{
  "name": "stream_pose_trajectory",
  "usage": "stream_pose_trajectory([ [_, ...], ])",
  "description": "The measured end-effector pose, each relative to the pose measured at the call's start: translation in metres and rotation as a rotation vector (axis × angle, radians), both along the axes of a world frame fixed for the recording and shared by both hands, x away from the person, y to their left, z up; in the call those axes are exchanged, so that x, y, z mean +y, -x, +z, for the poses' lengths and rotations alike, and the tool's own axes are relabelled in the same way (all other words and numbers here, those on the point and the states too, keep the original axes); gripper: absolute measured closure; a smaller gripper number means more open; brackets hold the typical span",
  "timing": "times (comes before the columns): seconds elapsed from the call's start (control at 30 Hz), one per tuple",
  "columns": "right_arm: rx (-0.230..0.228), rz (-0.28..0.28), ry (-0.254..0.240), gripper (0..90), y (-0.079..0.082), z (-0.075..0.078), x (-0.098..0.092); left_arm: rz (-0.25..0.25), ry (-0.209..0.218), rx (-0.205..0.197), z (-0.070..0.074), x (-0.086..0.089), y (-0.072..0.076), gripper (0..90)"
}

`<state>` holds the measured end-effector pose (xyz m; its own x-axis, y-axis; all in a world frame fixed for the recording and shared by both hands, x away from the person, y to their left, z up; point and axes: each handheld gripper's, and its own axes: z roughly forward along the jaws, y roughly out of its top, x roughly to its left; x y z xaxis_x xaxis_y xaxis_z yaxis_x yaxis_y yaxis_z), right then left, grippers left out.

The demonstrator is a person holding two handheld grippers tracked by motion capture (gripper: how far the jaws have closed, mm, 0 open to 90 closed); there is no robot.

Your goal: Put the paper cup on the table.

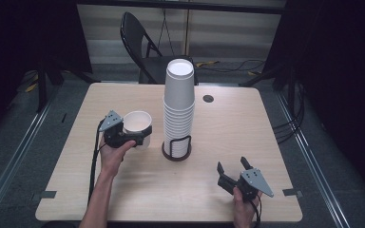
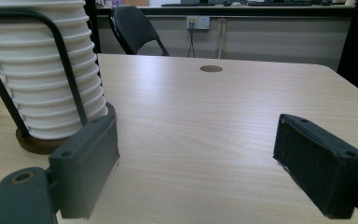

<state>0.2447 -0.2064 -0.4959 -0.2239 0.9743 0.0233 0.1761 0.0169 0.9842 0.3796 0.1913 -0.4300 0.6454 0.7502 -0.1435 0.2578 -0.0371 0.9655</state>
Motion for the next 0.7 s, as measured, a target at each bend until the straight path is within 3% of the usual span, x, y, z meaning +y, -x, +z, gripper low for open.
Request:
stream_pose_trajectory([
  [0.17, -0.002, 0.001, 0.005, 13.3, 0.000, 0.000, 0.000, 0.028, -0.011, 0.013, 0.000, 0.000, -0.017, 7.8],
  [0.33, 0.019, 0.013, 0.011, 13.3, -0.001, 0.000, 0.001, 0.015, -0.030, 0.013, -0.006, -0.004, -0.032, 7.6],
  [0.37, 0.017, 0.010, 0.010, 13.3, -0.001, 0.000, 0.001, 0.015, -0.015, 0.020, -0.007, -0.005, -0.034, 7.5],
  [0.47, 0.014, 0.011, 0.008, 13.6, -0.001, 0.000, 0.000, 0.030, -0.019, 0.009, -0.009, -0.008, -0.037, 7.0],
  [0.53, 0.009, 0.008, -0.002, 13.5, -0.001, 0.000, 0.000, 0.011, -0.014, 0.004, -0.010, -0.009, -0.039, 6.8],
  [0.7, 0.009, 0.010, 0.006, 13.5, -0.001, 0.000, 0.000, 0.017, -0.039, 0.020, -0.015, -0.009, -0.047, 5.9],
])
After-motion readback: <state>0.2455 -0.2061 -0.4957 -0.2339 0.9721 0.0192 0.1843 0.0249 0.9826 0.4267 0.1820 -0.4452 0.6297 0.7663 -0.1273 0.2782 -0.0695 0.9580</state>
